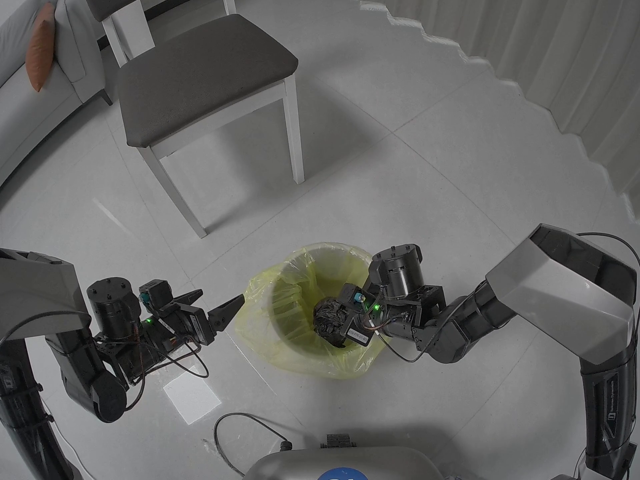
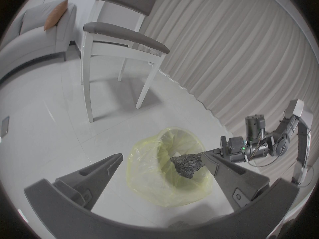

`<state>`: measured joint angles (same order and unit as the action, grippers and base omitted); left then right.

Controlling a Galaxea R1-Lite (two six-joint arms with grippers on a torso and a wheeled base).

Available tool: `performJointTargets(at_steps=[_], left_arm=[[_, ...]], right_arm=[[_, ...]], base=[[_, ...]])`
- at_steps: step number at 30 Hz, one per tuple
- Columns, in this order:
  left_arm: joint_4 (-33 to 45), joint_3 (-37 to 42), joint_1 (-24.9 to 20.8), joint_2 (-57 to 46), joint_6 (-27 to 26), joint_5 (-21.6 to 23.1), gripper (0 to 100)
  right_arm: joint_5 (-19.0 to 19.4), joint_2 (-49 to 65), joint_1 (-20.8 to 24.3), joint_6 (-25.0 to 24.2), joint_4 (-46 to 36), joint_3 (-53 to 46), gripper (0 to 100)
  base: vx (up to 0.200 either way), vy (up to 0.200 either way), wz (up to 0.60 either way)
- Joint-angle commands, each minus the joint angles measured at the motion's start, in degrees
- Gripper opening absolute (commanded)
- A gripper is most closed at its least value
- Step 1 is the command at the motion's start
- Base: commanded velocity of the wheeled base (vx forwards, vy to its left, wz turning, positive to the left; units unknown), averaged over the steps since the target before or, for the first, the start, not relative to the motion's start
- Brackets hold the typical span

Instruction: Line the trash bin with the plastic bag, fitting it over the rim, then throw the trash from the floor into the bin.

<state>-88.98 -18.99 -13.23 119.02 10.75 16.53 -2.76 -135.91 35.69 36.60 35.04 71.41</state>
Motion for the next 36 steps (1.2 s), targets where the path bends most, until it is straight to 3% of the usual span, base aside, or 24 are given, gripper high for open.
performJointTargets(at_steps=[1, 3, 4, 6, 7, 22, 23, 36], left_arm=[[-1.0, 0.0, -0.1, 1.0, -2.4, -0.5, 100], [-1.0, -0.3, -0.3, 1.1, -2.6, -0.5, 100], [-1.0, 0.0, -0.6, 1.0, -2.6, -0.5, 100], [-1.0, 0.2, -0.6, 0.8, -2.6, -0.5, 100], [-1.0, 0.4, -0.2, 0.9, -2.7, -0.5, 100], [-1.0, 0.1, -0.5, 0.7, -2.4, -0.5, 100], [-1.0, 0.0, -0.7, 0.6, -2.4, -0.5, 100], [-1.0, 0.2, -0.4, 0.0, -2.3, -0.5, 100]], right_arm=[[-1.6, 0.7, 0.6, -0.3, 0.6, -0.3, 0], [-3.5, -0.1, 0.3, 1.4, 0.6, -1.6, 0], [-7.0, 0.1, 0.2, 1.0, 1.3, -1.1, 0], [-9.6, 0.6, 0.1, 0.7, 1.6, -0.7, 0], [-12.8, 1.6, 0.4, 1.5, 2.0, -0.6, 0], [-13.3, 6.2, 0.3, 1.0, -1.5, 1.9, 0], [-13.2, 5.9, 0.1, 0.9, -1.8, 1.3, 100], [-12.3, 5.4, 1.7, 0.2, -1.8, 2.3, 100]], base=[[0.000, 0.000, 0.00], [0.000, 0.000, 0.00], [0.000, 0.000, 0.00], [0.000, 0.000, 0.00], [0.000, 0.000, 0.00], [0.000, 0.000, 0.00], [0.000, 0.000, 0.00], [0.000, 0.000, 0.00]])
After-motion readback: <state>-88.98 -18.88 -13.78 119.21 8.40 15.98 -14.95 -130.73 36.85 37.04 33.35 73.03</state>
